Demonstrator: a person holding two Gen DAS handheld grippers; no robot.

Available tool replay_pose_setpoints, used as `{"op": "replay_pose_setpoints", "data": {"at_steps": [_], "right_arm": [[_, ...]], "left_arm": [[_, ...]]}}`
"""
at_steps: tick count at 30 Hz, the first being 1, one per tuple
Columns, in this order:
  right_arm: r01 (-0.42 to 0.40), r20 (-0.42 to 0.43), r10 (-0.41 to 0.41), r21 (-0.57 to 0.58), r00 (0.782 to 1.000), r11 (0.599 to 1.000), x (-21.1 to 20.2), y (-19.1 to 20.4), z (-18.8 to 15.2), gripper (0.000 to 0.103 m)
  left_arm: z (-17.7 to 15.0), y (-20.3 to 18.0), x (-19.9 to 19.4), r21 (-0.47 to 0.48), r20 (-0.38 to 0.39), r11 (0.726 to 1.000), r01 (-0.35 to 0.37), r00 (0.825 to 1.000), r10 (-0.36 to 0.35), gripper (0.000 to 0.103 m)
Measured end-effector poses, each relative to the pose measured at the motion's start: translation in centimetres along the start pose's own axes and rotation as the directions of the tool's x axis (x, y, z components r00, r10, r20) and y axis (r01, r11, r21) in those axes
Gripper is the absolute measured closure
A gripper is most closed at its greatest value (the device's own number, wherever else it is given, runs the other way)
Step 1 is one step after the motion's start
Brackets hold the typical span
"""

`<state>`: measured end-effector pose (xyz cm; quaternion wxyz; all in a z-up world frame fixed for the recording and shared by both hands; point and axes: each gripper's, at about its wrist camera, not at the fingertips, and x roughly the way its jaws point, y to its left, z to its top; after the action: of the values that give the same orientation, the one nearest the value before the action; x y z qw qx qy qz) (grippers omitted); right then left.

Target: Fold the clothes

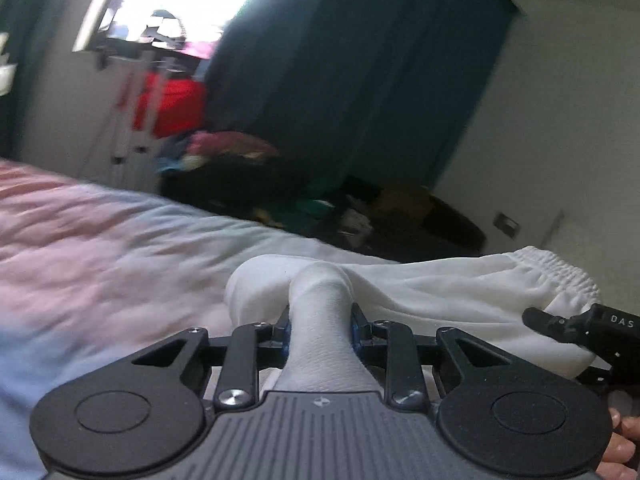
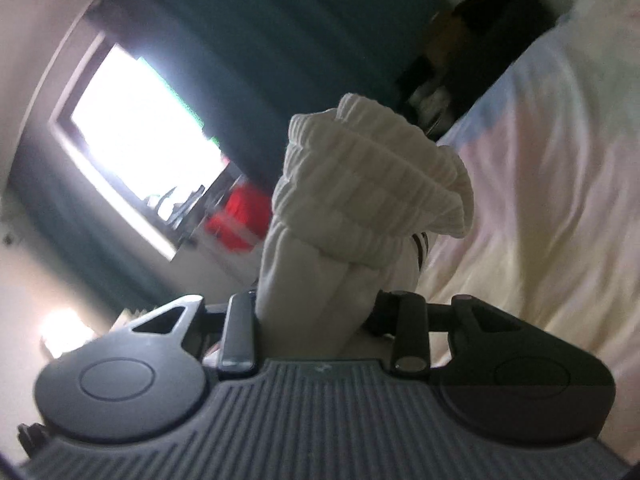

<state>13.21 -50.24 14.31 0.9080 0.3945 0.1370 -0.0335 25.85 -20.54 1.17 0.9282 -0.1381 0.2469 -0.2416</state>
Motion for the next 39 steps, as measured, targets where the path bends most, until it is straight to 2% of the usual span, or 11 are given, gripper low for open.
{"op": "replay_pose_setpoints", "data": {"at_steps": [5, 9, 12, 17, 23, 27, 28, 31, 34, 36, 39], "right_arm": [[0.087, 0.069, -0.093, 0.095, 0.993, 0.992, 1.2, -6.4, 6.7, 0.065], [0.151, 0.086, -0.163, 0.133, 0.983, 0.98, 2.2, -10.4, 8.2, 0.065], [0.176, 0.081, -0.189, 0.145, 0.979, 0.974, 2.9, -12.8, 7.3, 0.065], [0.196, 0.074, -0.219, 0.237, 0.973, 0.952, 3.4, -16.4, 2.9, 0.064], [0.215, 0.08, -0.239, 0.233, 0.968, 0.948, 1.4, -18.8, -3.1, 0.059], [0.218, 0.076, -0.245, 0.255, 0.967, 0.942, 0.6, -19.8, -5.5, 0.054], [0.225, 0.073, -0.251, 0.262, 0.965, 0.938, 0.4, -19.9, -5.8, 0.05], [0.286, 0.03, -0.307, 0.291, 0.951, 0.913, -1.0, -18.9, -5.5, 0.047], [0.375, -0.015, -0.386, 0.278, 0.922, 0.884, -3.4, -17.0, -5.0, 0.046], [0.454, -0.042, -0.456, 0.209, 0.889, 0.866, -5.5, -15.3, -4.7, 0.046], [0.49, -0.03, -0.491, 0.145, 0.871, 0.86, -7.8, -12.6, -3.8, 0.046]], "left_arm": [[0.8, -7.1, 9.5, 0.088, -0.053, 0.994, 0.062, 0.997, -0.058, 0.076], [-0.9, -9.2, 14.3, 0.137, -0.103, 0.986, 0.09, 0.992, -0.076, 0.076], [-3.0, -7.8, 15.0, 0.148, -0.128, 0.983, 0.11, 0.988, -0.091, 0.076], [-6.6, -5.4, 16.1, 0.165, -0.17, 0.976, 0.143, 0.979, -0.115, 0.073], [-10.9, -2.6, 17.5, 0.183, -0.221, 0.966, 0.184, 0.965, -0.142, 0.061], [-12.1, -2.5, 16.2, 0.234, -0.2, 0.958, 0.166, 0.972, -0.12, 0.047], [-11.9, -2.6, 15.9, 0.237, -0.198, 0.958, 0.159, 0.974, -0.112, 0.044], [-11.0, -3.1, 13.9, 0.249, -0.2, 0.959, 0.134, 0.976, -0.084, 0.036], [-9.5, -4.2, 11.3, 0.266, -0.2, 0.954, 0.139, 0.976, -0.086, 0.032], [-8.3, -5.1, 9.1, 0.28, -0.184, 0.95, 0.136, 0.979, -0.086, 0.032], [-6.5, -6.7, 5.5, 0.307, -0.155, 0.942, 0.138, 0.983, -0.094, 0.029]]}}
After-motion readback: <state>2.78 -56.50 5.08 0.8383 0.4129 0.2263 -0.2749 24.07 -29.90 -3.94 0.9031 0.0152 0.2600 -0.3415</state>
